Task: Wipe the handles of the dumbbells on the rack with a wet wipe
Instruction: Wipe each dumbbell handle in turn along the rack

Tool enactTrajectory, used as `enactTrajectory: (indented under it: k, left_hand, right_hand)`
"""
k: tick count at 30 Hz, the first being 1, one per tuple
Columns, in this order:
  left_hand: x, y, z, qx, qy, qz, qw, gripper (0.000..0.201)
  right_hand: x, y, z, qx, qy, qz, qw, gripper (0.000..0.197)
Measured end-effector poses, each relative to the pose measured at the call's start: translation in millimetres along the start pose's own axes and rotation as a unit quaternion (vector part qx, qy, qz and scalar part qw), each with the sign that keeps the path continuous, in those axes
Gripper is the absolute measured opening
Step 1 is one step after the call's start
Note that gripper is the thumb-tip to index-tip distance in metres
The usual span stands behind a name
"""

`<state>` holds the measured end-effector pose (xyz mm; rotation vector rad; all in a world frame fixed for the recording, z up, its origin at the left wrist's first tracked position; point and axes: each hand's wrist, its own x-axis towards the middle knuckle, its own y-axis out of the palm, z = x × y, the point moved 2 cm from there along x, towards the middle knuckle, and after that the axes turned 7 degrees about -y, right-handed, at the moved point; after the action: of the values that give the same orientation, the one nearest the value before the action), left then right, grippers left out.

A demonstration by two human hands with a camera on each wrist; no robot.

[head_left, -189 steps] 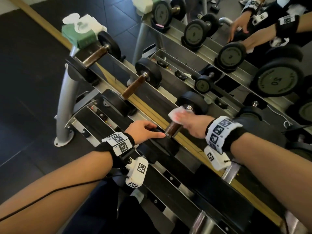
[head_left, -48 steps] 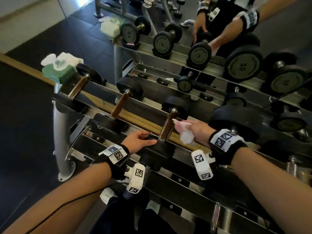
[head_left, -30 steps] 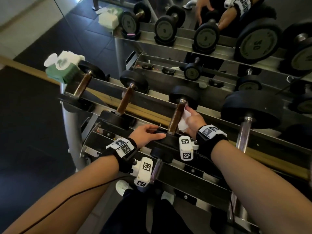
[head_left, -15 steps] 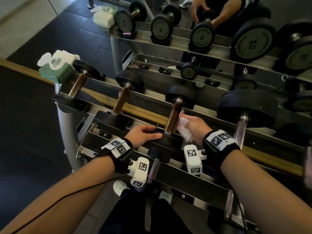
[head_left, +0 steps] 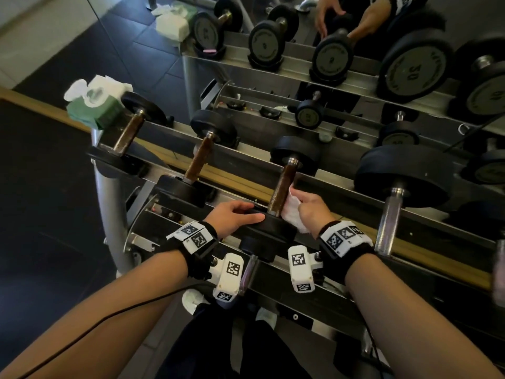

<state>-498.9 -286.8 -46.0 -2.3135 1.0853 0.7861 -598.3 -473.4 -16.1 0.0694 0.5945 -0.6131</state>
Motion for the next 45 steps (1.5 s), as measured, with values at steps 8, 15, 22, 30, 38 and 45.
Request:
enactTrajectory:
  k: [8,15,22,30,38,45]
  left_hand:
    - [-1,-1,0,0.014,-0.003,0.001,1.0,0.063]
    - [1,0,1,0.012,0.001,0.007,1.0,0.063]
    - [1,-1,0,0.036,-0.001,0.002,0.999,0.06]
    - [5,-2,6,0.021,0.004,0.003,1.0,0.062]
    - [-1,1,3,0.018,0.008,-0.002,1.0,0.06]
    - [-6,5,4,0.009,0.017,-0.018,1.0,0.061]
  right_hand:
    - [8,17,12,0.09,0.005,-0.064,0.994,0.029]
    - [-5,13,2,0.13,0.066,-0.058,0.988,0.025]
    - [6,14,26,0.078,0.004,-0.077,0.994,0.037]
    - [-10,15,7,-0.056,-0.007,0.03,0.998,0.056]
    - [-7,8,12,0.079,0.0,-0.084,0.993,0.024]
    - [-18,24,3,-0.002,-0.068,-0.011,0.998,0.052]
